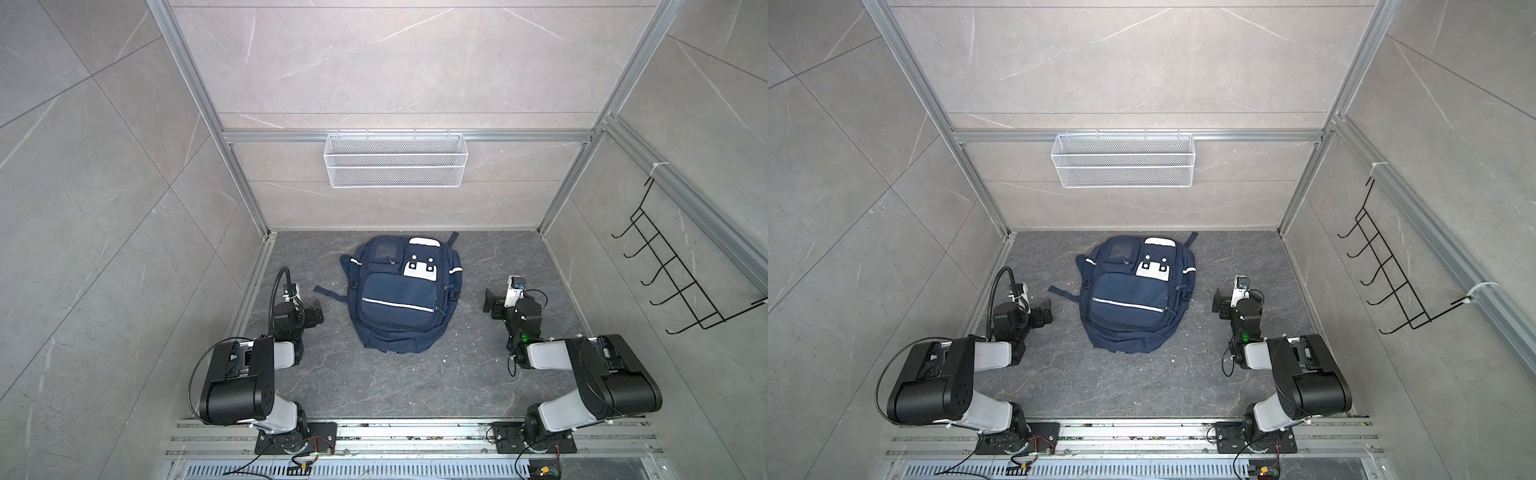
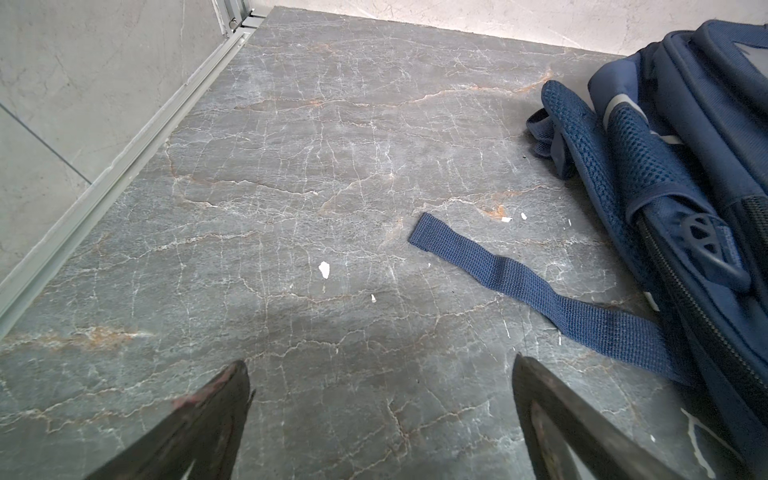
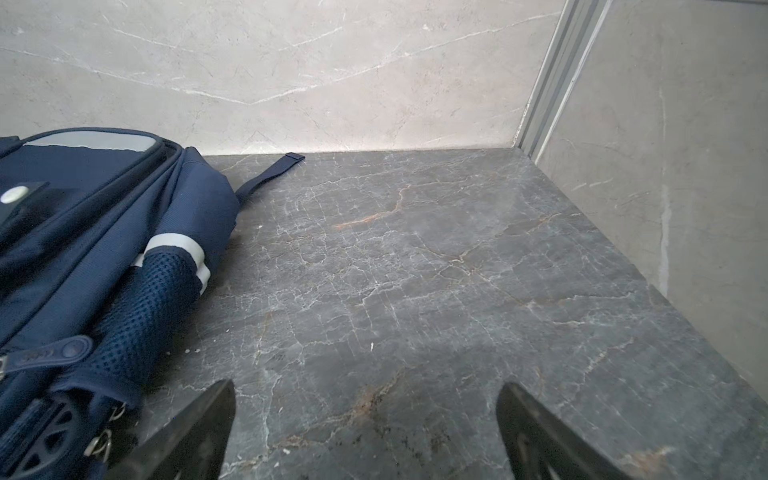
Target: Pack the student bag
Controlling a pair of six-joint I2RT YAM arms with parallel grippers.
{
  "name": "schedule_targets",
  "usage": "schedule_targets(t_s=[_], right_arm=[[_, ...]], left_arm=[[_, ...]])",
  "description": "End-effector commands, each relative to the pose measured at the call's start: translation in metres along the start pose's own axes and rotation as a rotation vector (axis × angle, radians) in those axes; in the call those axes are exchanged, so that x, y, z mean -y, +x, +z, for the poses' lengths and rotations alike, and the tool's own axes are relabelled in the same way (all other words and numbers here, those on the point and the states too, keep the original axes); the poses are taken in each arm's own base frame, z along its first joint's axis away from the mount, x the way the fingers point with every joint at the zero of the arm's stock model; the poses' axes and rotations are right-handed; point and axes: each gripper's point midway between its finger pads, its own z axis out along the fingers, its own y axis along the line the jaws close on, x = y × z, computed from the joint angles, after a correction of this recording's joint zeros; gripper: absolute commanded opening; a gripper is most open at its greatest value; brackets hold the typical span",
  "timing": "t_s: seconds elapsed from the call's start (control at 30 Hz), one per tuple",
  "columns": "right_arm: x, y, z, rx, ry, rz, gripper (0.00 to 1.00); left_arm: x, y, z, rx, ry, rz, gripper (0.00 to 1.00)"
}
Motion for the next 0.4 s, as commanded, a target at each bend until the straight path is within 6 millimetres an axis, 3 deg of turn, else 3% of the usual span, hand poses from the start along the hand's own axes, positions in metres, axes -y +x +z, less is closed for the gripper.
schedule_targets(t_s=[0.0,0.1,0.37], right_arm=[[-0.001,0.006,0.001,-0.024,-0.011,-0.004,1.0],[-0.011,0.006,0.001,-0.027,-0.069,-0.026,1.0],[-0.011,0.006,-0.002,-0.015,-0.06,-0.028,1.0]], left_arm=[[0.003,-0.024,0.002,0.074,0.012,0.034,1.0],[0.004,-0.025,0.002,0.075,0.012,0.036,1.0],[0.004,-0.025,0.002,0.074,0.013,0.034,1.0]])
